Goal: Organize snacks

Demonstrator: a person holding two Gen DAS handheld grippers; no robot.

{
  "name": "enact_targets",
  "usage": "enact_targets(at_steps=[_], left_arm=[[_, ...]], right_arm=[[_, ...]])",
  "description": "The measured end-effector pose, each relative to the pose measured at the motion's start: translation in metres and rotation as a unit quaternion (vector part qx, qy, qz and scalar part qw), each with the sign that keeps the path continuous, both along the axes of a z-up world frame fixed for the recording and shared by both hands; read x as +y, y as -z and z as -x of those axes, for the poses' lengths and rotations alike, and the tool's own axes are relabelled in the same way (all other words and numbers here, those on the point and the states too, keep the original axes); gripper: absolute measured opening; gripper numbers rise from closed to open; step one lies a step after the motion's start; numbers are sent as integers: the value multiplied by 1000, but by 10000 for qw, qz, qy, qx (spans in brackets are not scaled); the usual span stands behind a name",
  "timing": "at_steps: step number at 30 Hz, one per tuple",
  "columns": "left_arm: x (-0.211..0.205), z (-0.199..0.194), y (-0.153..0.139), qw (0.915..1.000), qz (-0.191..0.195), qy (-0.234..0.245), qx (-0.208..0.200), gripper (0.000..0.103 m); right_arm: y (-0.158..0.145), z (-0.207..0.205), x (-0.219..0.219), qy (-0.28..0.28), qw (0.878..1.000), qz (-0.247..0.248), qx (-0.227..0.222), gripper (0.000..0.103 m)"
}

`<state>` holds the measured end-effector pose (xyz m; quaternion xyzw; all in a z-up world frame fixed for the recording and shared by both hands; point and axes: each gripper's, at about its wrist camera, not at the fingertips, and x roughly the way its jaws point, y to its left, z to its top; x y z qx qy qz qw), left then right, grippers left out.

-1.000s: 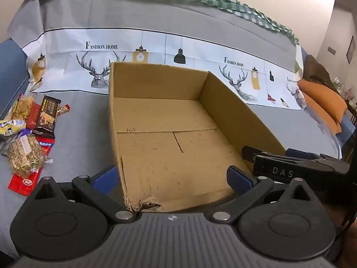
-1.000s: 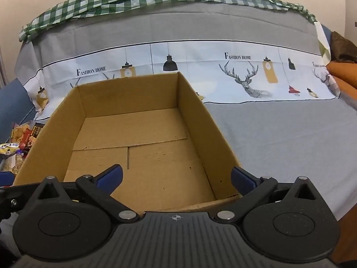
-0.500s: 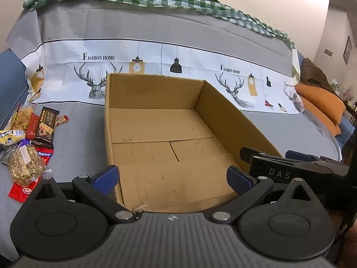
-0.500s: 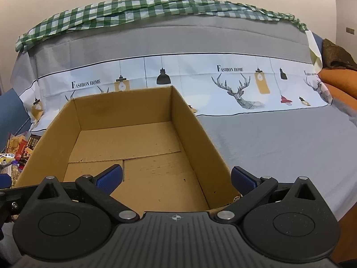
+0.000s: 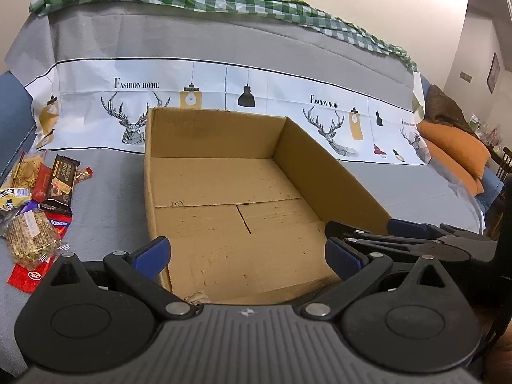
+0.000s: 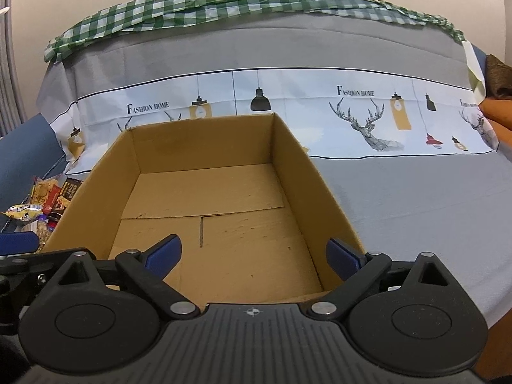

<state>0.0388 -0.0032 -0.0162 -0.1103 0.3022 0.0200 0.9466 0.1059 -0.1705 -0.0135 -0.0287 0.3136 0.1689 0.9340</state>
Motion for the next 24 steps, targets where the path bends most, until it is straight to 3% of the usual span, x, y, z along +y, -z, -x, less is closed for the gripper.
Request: enact_targets(at_steps=[5,8,10,16,24], left_arm=[[-3,1,-1,9999,-87,-23,-68,103],[-6,3,-2,9997,-148,4,-179,101],[-8,4,-2,9996,-161,33,-247,92],[-10,5,-2,9991,-111,228,-348,69],[-8,5,-4,9978,141,511,-400,66]], right_arm=[[2,1,2,-49,10000,49,-31,79],[1,2,2,-41,9999,-3,-124,63],[0,3,0,-36,9998,-47,-209,58],[0,6,3,-94,9994,-40,-339,56],[0,8,0,-210,9992,-87,-326,56]])
